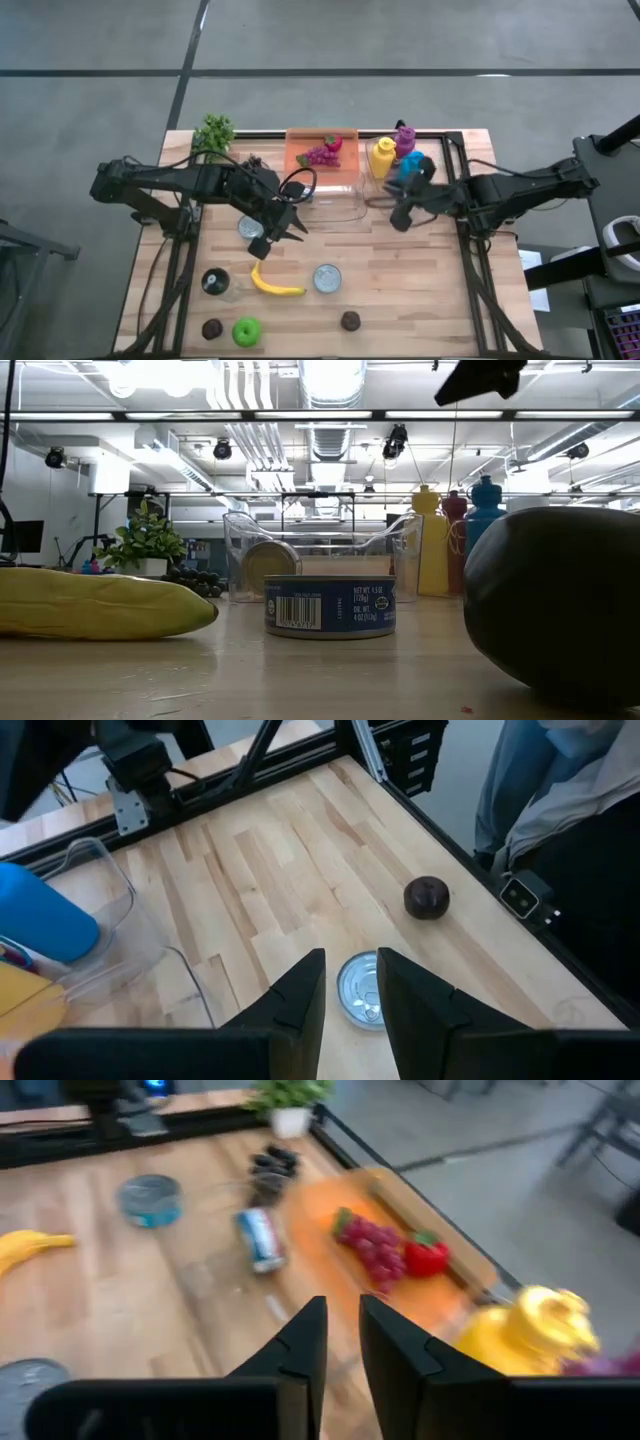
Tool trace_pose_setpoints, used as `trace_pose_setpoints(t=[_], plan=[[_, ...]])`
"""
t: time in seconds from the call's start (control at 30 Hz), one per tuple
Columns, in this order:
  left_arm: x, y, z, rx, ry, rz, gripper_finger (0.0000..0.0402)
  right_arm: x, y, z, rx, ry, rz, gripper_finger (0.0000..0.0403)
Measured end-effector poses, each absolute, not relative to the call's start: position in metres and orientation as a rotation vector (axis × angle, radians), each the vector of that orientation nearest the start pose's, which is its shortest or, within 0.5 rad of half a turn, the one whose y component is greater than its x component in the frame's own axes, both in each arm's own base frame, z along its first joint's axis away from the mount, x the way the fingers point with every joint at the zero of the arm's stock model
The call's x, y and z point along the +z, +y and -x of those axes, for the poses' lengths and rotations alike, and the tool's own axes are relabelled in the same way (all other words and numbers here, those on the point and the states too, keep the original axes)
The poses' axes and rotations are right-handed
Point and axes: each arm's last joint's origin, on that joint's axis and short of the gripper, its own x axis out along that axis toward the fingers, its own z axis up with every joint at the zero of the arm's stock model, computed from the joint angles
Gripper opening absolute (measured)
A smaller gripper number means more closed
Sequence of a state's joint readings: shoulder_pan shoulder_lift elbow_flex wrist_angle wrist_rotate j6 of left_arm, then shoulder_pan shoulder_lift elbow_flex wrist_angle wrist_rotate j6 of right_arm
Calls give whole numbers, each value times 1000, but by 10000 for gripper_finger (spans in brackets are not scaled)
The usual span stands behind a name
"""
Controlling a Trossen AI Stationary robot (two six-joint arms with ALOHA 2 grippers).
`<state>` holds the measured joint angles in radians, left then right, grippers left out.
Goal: Pick & Place Food Item
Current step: Put the transparent water bottle into the right transparent bin
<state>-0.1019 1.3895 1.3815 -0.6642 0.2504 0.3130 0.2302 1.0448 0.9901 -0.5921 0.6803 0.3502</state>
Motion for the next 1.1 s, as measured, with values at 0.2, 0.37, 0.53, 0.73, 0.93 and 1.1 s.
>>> trace_pose_setpoints(t=[0.2,0.37,0.53,0.73,0.93,1.1], plan=[[358,-36,-288,-408,674,-239,97,315,55,-222,-424,499,12,26],[353,-31,-285,-246,759,-189,97,306,74,-232,-364,507,37,11],[348,-25,-280,-14,854,-123,97,297,88,-240,-322,522,66,8],[341,-11,-270,282,950,63,97,290,101,-252,-284,496,92,8],[331,21,-261,496,1035,250,97,279,108,-267,-275,481,113,8],[315,48,-254,623,1073,327,97,269,113,-278,-266,480,122,8]])
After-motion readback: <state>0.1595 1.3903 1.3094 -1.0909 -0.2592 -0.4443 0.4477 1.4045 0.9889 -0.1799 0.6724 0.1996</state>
